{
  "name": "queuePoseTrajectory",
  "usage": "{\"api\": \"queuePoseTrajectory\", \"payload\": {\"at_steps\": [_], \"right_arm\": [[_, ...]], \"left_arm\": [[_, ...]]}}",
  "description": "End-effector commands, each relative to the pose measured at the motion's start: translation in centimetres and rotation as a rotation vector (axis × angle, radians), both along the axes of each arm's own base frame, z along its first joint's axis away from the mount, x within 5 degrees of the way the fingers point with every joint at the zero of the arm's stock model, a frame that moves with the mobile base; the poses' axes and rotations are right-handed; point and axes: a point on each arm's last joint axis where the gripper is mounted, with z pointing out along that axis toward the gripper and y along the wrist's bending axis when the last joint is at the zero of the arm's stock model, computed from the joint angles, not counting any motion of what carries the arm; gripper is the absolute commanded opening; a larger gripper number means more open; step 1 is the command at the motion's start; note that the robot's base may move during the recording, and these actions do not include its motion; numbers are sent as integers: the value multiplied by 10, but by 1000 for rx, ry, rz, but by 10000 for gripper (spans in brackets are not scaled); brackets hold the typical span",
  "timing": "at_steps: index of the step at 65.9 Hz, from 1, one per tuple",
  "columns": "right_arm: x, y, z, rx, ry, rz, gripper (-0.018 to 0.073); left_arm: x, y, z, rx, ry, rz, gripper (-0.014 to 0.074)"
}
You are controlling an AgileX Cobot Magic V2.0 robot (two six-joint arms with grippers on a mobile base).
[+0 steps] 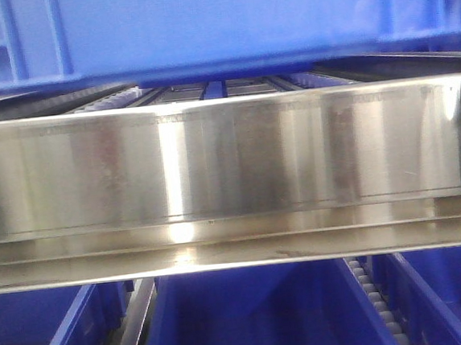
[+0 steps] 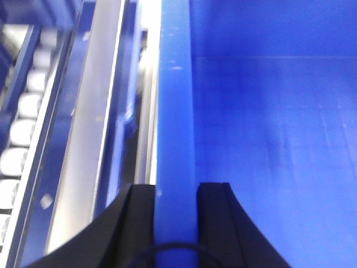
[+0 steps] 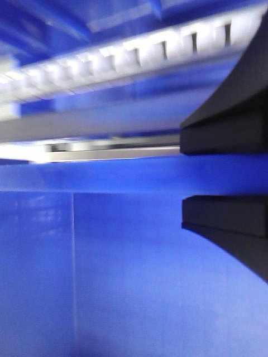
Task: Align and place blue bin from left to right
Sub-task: 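Lift the held blue bin higher and pull it off the shelf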
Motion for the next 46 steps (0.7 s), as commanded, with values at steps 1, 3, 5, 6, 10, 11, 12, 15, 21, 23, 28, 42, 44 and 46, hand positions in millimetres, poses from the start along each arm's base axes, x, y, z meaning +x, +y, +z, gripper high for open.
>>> {"api": "queuePoseTrajectory", "payload": {"at_steps": [1,3,5,6,10,11,12,15,21,23,28,42,44,46], "right_arm": [[-14,-8,25,35,-82,-19,-71],[-17,-9,28,42,-80,-27,-71],[-21,-9,31,45,-86,-32,-71],[-24,-7,32,48,-88,-29,-71],[-31,-5,36,43,-103,-28,-71],[-33,-4,37,38,-110,-28,-71],[-35,-4,38,40,-113,-27,-71],[-41,-2,38,37,-114,-31,-71],[-54,-4,35,45,-97,-35,-71],[-56,-3,31,49,-89,-36,-71],[-69,-6,30,78,-99,-32,-71],[-108,-14,33,54,-148,-40,-71],[-114,-13,33,56,-144,-31,-71],[-119,-13,33,64,-143,-25,-71]], "left_arm": [[-16,2,28,-22,-115,-10,-111],[-19,2,31,-30,-123,-7,-111],[-21,0,33,-36,-131,-4,-111],[-23,0,35,-36,-134,-6,-111],[-28,-2,40,-30,-160,6,-111],[-29,-2,41,-27,-164,8,-111],[-31,-4,42,-28,-167,5,-111],[-37,-6,46,-45,-178,7,-111],[-50,-9,51,-62,-183,-7,-111],[-54,-9,51,-62,-183,-9,-111],[-64,-8,50,-54,-178,4,-111],[-110,-6,42,-38,-173,15,-111],[-117,-7,42,-37,-184,14,-111],[-123,-8,43,-36,-195,14,-111]]}}
